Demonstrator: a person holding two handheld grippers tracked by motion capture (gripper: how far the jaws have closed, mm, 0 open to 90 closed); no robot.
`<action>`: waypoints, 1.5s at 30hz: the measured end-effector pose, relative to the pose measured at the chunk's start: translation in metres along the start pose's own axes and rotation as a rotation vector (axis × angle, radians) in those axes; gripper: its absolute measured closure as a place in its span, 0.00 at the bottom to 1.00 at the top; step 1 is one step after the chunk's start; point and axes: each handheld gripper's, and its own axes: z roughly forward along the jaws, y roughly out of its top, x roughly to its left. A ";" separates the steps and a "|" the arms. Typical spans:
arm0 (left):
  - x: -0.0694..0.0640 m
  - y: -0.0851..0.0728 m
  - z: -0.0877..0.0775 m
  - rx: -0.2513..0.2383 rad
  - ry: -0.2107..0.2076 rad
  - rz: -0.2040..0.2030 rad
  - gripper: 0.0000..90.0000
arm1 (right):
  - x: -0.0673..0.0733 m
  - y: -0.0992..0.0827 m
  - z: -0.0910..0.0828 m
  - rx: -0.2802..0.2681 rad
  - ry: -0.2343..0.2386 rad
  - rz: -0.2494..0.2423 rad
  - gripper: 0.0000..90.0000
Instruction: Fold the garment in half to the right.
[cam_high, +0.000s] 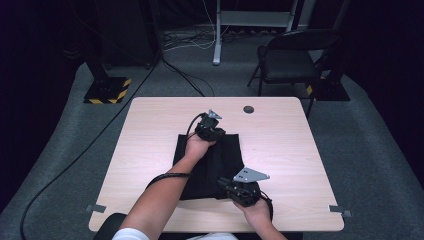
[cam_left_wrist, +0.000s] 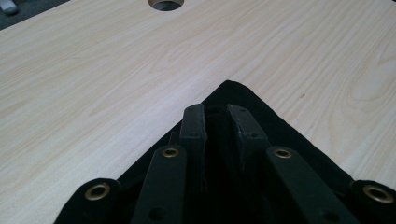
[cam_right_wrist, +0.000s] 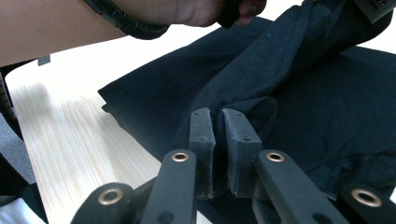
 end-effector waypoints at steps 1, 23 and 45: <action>0.000 0.000 0.000 0.001 0.001 0.001 0.86 | 0.000 0.000 0.000 0.001 0.000 0.000 0.92; -0.004 -0.001 0.011 0.024 0.007 0.016 0.85 | -0.002 -0.004 -0.001 0.018 -0.019 0.005 0.91; 0.007 0.003 0.008 -0.038 -0.024 -0.085 0.20 | -0.009 -0.007 -0.017 0.049 -0.107 0.017 0.63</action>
